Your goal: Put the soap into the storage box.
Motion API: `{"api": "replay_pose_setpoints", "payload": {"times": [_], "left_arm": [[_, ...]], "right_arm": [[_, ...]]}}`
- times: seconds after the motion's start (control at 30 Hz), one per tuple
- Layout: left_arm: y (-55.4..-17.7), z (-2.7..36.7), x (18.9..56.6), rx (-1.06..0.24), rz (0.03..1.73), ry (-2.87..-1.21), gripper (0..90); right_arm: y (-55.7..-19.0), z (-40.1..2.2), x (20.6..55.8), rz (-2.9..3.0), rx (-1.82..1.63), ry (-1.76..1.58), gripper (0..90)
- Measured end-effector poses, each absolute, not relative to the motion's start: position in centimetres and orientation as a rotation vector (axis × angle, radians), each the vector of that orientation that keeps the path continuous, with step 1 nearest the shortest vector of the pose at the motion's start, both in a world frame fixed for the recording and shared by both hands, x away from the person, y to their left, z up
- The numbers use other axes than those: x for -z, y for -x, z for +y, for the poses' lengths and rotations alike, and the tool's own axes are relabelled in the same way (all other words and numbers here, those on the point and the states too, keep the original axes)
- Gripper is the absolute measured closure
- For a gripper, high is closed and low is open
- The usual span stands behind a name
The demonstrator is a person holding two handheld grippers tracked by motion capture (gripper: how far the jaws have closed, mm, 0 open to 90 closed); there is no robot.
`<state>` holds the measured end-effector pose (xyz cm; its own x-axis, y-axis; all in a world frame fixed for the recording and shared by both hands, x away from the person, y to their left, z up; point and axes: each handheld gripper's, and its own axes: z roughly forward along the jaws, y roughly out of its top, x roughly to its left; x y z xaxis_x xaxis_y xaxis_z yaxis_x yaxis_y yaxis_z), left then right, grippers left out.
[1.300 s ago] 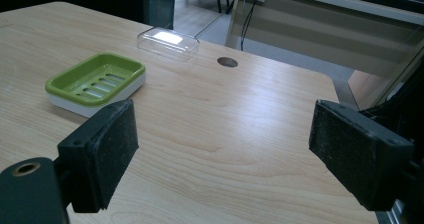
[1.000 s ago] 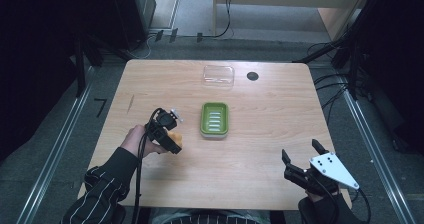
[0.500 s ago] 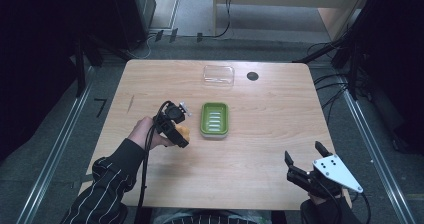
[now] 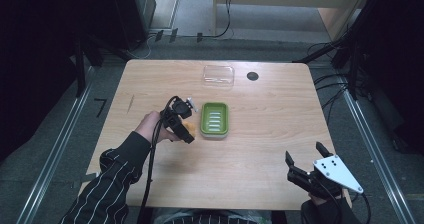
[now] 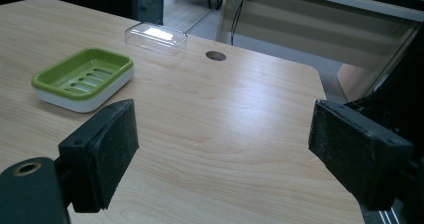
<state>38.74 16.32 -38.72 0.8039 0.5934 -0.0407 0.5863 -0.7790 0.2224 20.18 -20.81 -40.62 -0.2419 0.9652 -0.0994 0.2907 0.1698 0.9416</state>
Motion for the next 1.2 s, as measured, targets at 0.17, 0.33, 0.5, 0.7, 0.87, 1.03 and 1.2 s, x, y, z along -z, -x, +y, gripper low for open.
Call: {"api": "replay_pose_setpoints", "payload": {"times": [0.17,0.33,0.5,0.7,0.87,1.03,1.2], "left_arm": [[-39.2,15.8,38.4,-0.046,0.897,-2.773,25.9],[-39.5,15.2,38.3,-0.044,0.884,-2.773,25.9],[-40.0,14.8,38.3,-0.046,0.866,-2.785,25.9],[-40.6,14.3,38.4,-0.043,0.856,-2.781,25.9],[-41.0,14.0,38.4,-0.043,0.84,-2.783,25.9],[-41.4,13.6,38.3,-0.04,0.827,-2.786,25.9],[-41.7,13.2,38.3,-0.035,0.816,-2.789,25.9]], "right_arm": [[-20.2,-20.9,40.6,1.675,-1.098,-1.211,13.0],[-20.1,-20.9,40.6,1.671,-1.096,-1.217,13.0],[-20.0,-21.0,40.7,1.669,-1.093,-1.22,13.0],[-19.9,-21.1,40.7,1.671,-1.083,-1.22,13.0],[-19.8,-21.3,40.7,1.668,-1.074,-1.225,13.0],[-19.5,-21.4,40.7,1.663,-1.063,-1.235,13.0],[-19.2,-21.7,40.8,1.65,-1.057,-1.246,13.1]]}}
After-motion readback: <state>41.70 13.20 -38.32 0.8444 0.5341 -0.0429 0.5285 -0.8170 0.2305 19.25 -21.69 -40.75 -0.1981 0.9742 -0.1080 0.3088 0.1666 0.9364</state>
